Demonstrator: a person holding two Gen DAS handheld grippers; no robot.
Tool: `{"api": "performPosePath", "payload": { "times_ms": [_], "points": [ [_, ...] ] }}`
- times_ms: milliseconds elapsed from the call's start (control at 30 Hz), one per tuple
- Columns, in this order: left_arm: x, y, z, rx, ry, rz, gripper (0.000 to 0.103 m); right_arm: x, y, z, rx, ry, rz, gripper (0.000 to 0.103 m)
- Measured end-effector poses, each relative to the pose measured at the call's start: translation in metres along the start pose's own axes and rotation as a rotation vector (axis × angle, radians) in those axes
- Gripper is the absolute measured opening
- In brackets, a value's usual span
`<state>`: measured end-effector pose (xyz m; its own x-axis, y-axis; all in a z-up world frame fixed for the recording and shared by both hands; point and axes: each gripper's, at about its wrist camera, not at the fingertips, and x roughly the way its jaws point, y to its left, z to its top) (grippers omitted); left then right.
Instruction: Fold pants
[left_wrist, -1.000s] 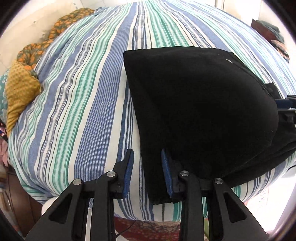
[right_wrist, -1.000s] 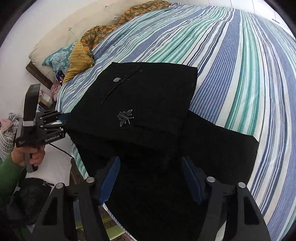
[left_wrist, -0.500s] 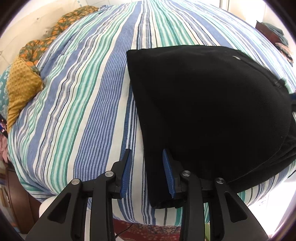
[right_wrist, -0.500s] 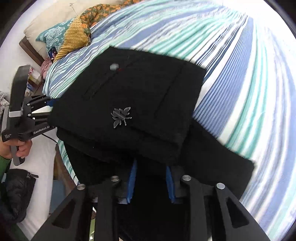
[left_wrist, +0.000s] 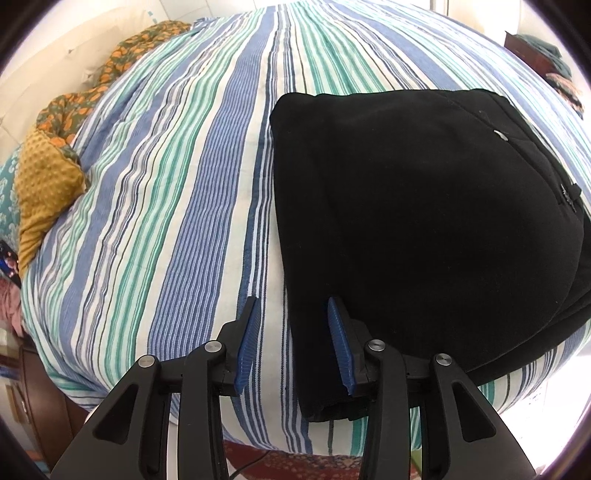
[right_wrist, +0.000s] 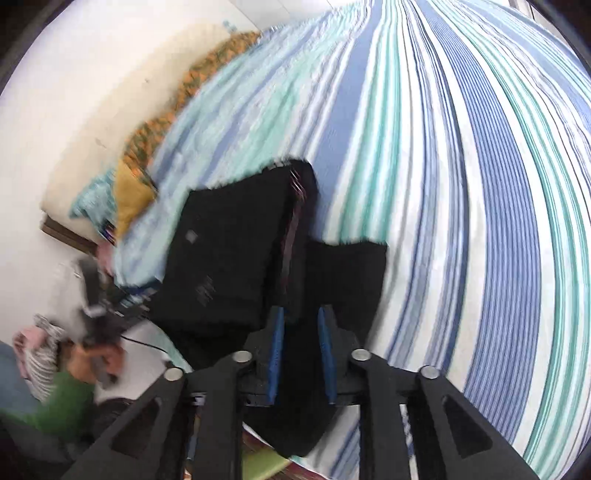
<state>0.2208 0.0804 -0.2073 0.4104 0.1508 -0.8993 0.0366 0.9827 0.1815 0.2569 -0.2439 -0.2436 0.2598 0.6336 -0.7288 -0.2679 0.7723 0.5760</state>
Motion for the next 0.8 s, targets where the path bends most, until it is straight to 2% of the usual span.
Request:
{"api": "performPosePath", "payload": {
  "times_ms": [33, 67, 100, 133, 200, 267, 333, 433, 533, 633, 700, 800],
  "points": [
    [0.000, -0.001, 0.000, 0.003, 0.002, 0.005, 0.039, -0.001, 0.003, 0.006, 0.010, -0.010, 0.030, 0.055],
    [0.000, -0.001, 0.000, 0.006, 0.002, 0.009, 0.039, 0.001, 0.005, 0.010, 0.023, -0.012, 0.064, 0.075],
    [-0.001, -0.002, 0.000, 0.007, 0.002, 0.013, 0.039, 0.006, 0.005, 0.015, 0.035, -0.001, 0.114, 0.077],
    [0.000, -0.003, 0.000, 0.008, 0.000, 0.015, 0.039, 0.014, 0.005, 0.018, 0.051, 0.026, 0.165, 0.077],
    [0.000, -0.003, -0.001, 0.006, -0.001, 0.015, 0.039, 0.028, 0.000, 0.022, 0.075, 0.089, 0.217, 0.068],
    [0.000, -0.002, -0.001, 0.004, -0.001, 0.013, 0.039, 0.043, -0.006, 0.030, 0.075, 0.139, 0.184, 0.063],
    [0.000, -0.002, -0.001, 0.004, 0.000, 0.012, 0.039, 0.051, -0.005, 0.034, 0.057, 0.158, 0.162, 0.062],
    [0.000, -0.002, -0.001, 0.003, 0.000, 0.011, 0.039, 0.062, -0.004, 0.034, 0.049, 0.217, 0.224, 0.056],
    [0.001, -0.001, 0.000, 0.000, -0.001, 0.009, 0.039, 0.082, 0.002, 0.033, 0.012, 0.303, 0.252, 0.055],
    [0.001, -0.001, 0.000, -0.006, -0.003, 0.012, 0.040, 0.082, 0.001, 0.031, -0.001, 0.338, 0.172, 0.055],
    [0.002, -0.002, 0.000, -0.005, -0.003, 0.016, 0.040, 0.083, -0.006, 0.030, 0.059, 0.332, 0.217, 0.055],
    [0.003, -0.001, 0.000, -0.008, 0.000, 0.015, 0.040, 0.093, -0.016, 0.021, 0.203, 0.313, 0.420, 0.055]
  ]
}}
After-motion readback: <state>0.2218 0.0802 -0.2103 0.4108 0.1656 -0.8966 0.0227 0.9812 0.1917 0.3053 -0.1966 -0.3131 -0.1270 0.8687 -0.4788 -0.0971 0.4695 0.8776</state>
